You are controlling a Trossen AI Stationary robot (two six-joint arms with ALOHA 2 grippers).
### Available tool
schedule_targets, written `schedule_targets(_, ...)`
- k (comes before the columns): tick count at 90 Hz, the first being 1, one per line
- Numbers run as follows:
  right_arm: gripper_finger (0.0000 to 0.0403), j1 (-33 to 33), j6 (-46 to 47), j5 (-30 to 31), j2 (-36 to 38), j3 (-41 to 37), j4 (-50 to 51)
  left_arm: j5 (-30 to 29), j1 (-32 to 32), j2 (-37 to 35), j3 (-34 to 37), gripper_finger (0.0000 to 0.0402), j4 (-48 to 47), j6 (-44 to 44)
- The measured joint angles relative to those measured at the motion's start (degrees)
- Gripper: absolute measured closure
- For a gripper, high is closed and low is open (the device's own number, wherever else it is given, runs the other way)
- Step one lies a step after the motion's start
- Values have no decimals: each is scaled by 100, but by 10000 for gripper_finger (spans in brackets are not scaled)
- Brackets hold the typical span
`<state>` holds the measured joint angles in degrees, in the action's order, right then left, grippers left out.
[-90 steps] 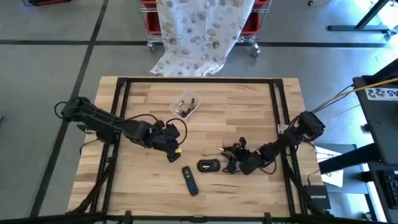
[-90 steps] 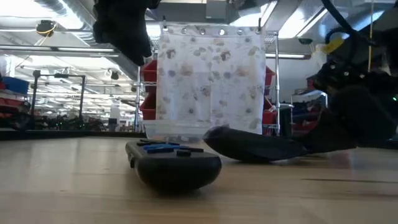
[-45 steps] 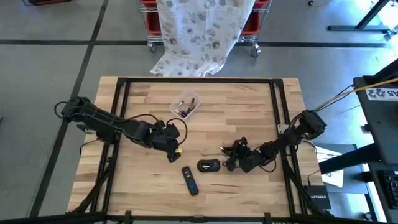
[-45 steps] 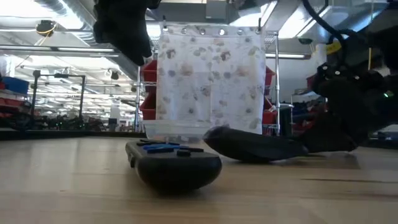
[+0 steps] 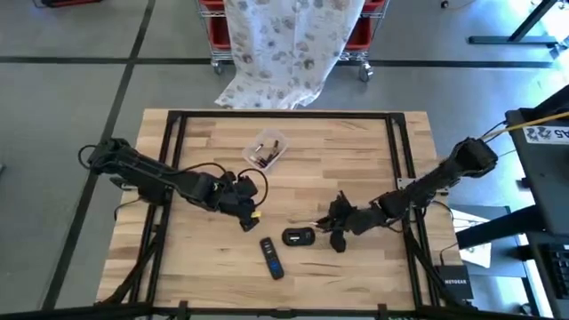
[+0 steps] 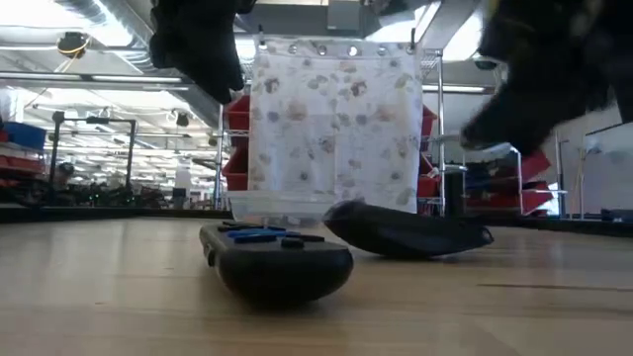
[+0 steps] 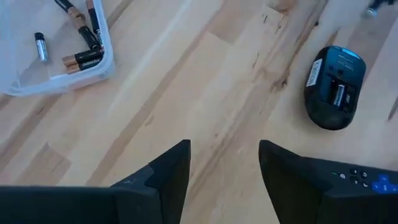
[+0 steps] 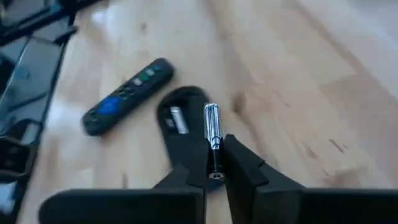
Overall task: Insert battery
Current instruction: Insert the silver battery into the mouse
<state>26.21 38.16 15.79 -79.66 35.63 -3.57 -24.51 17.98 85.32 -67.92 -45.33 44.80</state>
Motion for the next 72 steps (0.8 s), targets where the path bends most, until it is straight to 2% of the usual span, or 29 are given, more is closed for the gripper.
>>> schedule_targets(16,396,-417,-402,-943,-407,1161,1080,-69,292,28,2,229,250,-254)
schedule_targets(34,396,-816,-697,-2180,-1252,1669,1311,-222,636,187,479,229,1360,-448)
schedule_targets(50,396,-999,-714,-2586,-1838,1965,1389,1,752,413,991,229,2275,-16)
schedule_targets(72,397,-1139,-678,-2751,-2244,2256,1488,318,783,880,1363,229,3584,-195)
